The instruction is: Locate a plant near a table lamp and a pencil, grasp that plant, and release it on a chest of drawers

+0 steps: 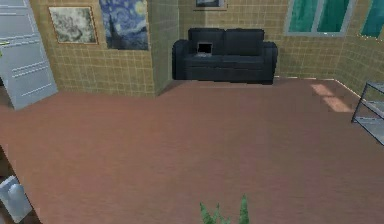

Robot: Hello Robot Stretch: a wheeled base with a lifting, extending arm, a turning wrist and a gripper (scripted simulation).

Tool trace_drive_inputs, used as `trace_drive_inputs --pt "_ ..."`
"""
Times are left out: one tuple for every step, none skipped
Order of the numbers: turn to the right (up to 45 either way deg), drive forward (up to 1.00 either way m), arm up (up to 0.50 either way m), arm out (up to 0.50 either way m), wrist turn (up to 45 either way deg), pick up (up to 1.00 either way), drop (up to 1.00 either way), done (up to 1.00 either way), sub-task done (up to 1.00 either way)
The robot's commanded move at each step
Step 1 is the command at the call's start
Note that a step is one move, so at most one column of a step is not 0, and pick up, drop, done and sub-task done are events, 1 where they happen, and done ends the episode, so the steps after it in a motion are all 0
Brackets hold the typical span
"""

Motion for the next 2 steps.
trace_drive_inputs --pt "3.0 0.0 0.0 0.0 0.0 0.0 0.0 0.0 0.0" --pt "0.0 0.7 0.0 0.0 0.0 0.0 0.0 0.0 0.0"
